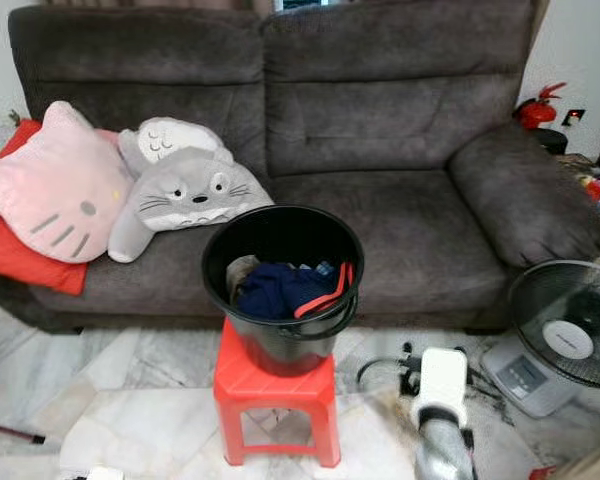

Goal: Hang hanger

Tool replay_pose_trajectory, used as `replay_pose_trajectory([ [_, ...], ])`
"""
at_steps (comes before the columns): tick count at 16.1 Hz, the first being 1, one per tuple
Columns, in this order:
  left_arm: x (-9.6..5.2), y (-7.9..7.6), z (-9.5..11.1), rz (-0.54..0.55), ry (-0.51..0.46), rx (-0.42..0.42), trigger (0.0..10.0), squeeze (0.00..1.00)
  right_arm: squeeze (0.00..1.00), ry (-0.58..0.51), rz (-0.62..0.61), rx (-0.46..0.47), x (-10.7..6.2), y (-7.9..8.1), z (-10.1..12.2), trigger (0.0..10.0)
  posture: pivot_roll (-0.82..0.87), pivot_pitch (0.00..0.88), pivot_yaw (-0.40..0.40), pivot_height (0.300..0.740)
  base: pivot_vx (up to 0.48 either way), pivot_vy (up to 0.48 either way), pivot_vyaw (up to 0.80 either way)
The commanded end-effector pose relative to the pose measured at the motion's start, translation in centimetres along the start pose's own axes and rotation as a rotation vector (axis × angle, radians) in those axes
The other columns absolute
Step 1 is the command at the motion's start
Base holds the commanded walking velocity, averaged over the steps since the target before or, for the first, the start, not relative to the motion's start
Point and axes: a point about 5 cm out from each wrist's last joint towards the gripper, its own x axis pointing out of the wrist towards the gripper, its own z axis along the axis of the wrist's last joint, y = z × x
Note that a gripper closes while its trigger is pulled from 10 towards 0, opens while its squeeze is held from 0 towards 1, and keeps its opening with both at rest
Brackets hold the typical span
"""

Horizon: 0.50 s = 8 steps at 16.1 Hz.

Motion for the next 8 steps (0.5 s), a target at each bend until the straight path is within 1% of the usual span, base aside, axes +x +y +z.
replay_pose_trajectory([
  [1, -0.1, 0.2, -0.3, 0.004, 0.013, 0.003, 10.0, 0.00, 0.00, -0.052, -0.019, -0.026, -0.1, -0.5, 1.1, 10.0, -0.05, 0.000, 0.033, 0.732, 0.000, 0.000, 0.00],
  [2, -0.1, 0.2, -0.4, 0.005, 0.014, 0.002, 10.0, 0.00, 0.00, -0.100, -0.063, -0.121, -0.9, -1.7, 2.1, 10.0, -0.05, 0.000, 0.031, 0.732, 0.000, 0.000, 0.00],
  [3, -0.1, 0.2, -0.5, 0.006, 0.015, 0.002, 10.0, 0.00, 0.00, -0.134, -0.089, -0.179, -1.6, -2.7, 2.6, 10.0, -0.06, 0.000, 0.033, 0.732, 0.000, 0.000, 0.00],
  [4, -0.1, 0.2, -0.5, 0.007, 0.016, 0.002, 10.0, 0.00, 0.00, -0.139, -0.100, -0.181, -2.0, -3.1, 2.7, 10.0, -0.06, 0.000, 0.035, 0.732, 0.000, 0.000, 0.00],
  [5, -0.1, 0.2, -0.6, 0.004, 0.018, 0.009, 10.0, 0.00, 0.00, -0.161, -0.124, -0.171, -2.8, -4.0, 3.6, 10.0, -0.07, 0.000, 0.037, 0.732, 0.000, 0.000, 0.00],
  [6, -0.1, 0.2, -0.6, 0.004, 0.019, 0.009, 10.0, 0.00, 0.00, -0.181, -0.127, -0.171, -3.1, -4.2, 4.2, 10.0, -0.07, 0.000, 0.037, 0.732, 0.000, 0.000, 0.00],
  [7, -0.1, 0.2, -0.6, 0.005, 0.019, 0.009, 10.0, 0.00, 0.00, -0.215, -0.138, -0.169, -3.4, -4.4, 5.4, 10.0, -0.07, 0.000, 0.037, 0.732, 0.000, 0.000, 0.00],
  [8, -0.1, 0.2, -0.6, 0.008, 0.019, 0.007, 10.0, 0.00, 0.00, -0.298, -0.127, -0.226, -3.6, -4.2, 7.9, 10.0, -0.07, 0.000, 0.036, 0.732, 0.000, 0.000, 0.00],
])
